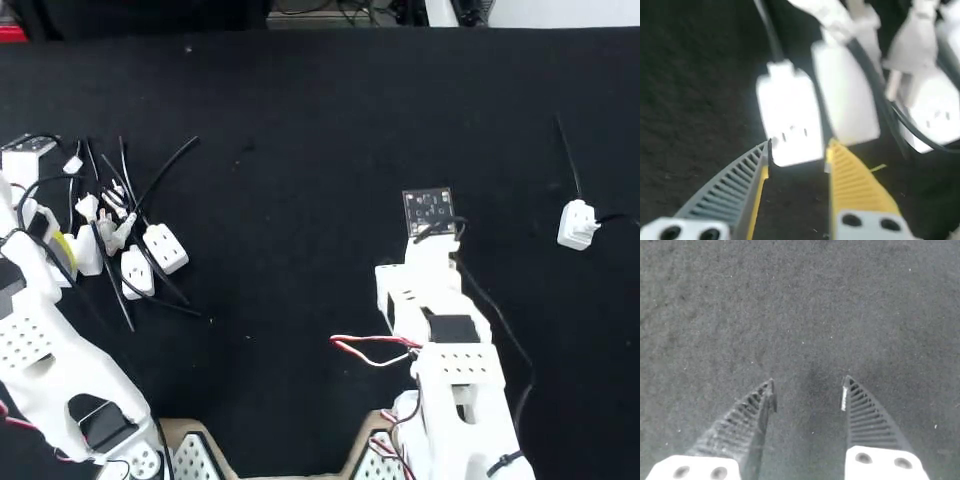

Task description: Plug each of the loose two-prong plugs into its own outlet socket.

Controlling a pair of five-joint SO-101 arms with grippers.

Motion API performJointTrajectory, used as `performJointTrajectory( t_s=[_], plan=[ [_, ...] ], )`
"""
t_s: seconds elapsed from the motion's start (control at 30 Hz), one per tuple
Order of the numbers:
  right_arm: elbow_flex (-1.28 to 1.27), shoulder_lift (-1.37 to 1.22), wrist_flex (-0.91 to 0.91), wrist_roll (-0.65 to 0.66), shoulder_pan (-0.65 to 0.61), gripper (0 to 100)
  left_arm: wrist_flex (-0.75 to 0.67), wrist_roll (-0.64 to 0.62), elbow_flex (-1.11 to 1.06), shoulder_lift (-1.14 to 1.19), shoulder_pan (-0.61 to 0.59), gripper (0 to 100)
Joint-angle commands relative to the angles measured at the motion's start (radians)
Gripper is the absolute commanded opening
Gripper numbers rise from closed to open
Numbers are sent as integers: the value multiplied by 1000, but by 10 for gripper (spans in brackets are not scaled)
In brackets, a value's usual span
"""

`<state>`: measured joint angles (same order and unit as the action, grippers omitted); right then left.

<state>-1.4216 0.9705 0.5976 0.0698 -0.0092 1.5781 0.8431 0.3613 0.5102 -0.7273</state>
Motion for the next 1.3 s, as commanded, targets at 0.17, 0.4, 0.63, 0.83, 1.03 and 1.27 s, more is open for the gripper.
performJointTrajectory(
  t_s=[0.17,0.4,0.63,0.83,1.03,1.27],
  plan=[
    [7,25,-15,0,23,198,-51,68,4,-31,12,270],
    [7,25,-14,0,25,198,-118,69,42,132,-7,266],
    [5,25,-14,0,25,198,-103,66,163,178,-47,216],
    [7,25,-15,0,25,198,-18,66,229,187,-39,23],
    [5,25,-14,0,25,198,143,41,406,132,-114,30],
    [7,25,-15,0,25,198,183,25,602,2,-239,30]
  ],
)
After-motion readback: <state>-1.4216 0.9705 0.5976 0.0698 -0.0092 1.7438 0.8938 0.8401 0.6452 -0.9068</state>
